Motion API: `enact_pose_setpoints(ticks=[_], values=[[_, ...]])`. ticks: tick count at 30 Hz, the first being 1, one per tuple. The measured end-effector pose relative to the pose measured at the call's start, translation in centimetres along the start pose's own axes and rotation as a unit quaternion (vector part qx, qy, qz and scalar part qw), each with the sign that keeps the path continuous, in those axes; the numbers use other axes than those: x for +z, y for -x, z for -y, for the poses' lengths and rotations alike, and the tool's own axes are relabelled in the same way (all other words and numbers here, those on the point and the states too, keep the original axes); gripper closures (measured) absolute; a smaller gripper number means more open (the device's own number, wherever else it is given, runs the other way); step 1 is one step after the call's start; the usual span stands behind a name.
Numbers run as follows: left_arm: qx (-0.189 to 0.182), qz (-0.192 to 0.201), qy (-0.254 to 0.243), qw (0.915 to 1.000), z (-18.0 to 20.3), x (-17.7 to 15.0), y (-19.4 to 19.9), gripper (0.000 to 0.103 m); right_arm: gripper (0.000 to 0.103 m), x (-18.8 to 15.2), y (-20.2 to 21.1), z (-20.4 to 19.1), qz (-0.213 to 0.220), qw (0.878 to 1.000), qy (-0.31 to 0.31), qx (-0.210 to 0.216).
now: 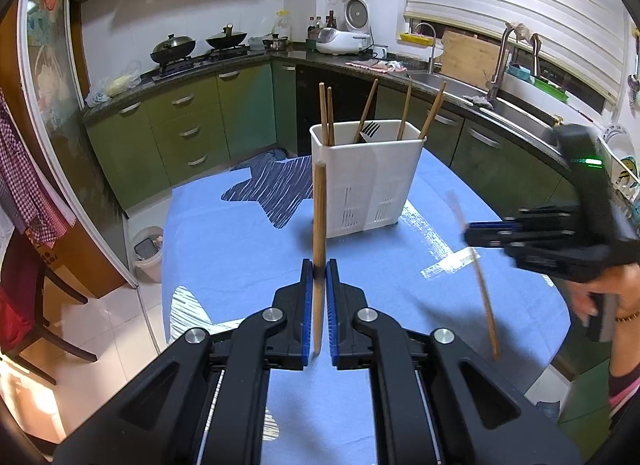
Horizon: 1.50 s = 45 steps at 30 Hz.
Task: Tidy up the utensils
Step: 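Grasp one of the last two chopsticks with the left gripper while the right grasps the other, then lower the left gripper's chopstick into the holder and open it while the right carries its chopstick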
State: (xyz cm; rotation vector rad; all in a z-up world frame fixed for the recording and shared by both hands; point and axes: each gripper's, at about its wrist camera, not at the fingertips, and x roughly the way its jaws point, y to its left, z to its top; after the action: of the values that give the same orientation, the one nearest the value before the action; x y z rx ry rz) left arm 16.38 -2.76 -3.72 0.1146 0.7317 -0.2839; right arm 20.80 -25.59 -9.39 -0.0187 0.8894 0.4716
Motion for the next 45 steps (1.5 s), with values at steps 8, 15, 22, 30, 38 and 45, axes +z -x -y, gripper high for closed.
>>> enact_pose_setpoints(ticks=[8,15,22,30,38,45], values=[[-0.003,0.016,-0.007,0.9998,0.6,1.0,1.1,0.096,0.097,-2.8,6.0,0.9,0.055,0.998,-0.015,0.012],[-0.029,0.024,-0.017,0.9992,2.0,3.9,2.3,0.096,0.097,-3.7,7.0,0.8,0.072,0.997,-0.019,0.016],[-0.025,0.085,-0.037,0.9953,3.8,10.2,4.1,0.096,0.097,-4.3,7.6,0.9,0.081,0.996,-0.021,0.018],[-0.023,0.140,-0.028,0.9894,4.8,16.8,3.5,0.096,0.097,-5.0,8.3,1.7,0.092,0.995,-0.032,0.018],[0.007,0.148,-0.012,0.9889,4.5,20.0,-1.3,0.096,0.097,-5.7,9.0,2.1,0.101,0.994,-0.034,0.022],[0.009,0.103,-0.010,0.9946,3.9,18.6,-6.5,0.096,0.096,-5.7,9.0,2.4,0.101,0.994,-0.038,0.021]])
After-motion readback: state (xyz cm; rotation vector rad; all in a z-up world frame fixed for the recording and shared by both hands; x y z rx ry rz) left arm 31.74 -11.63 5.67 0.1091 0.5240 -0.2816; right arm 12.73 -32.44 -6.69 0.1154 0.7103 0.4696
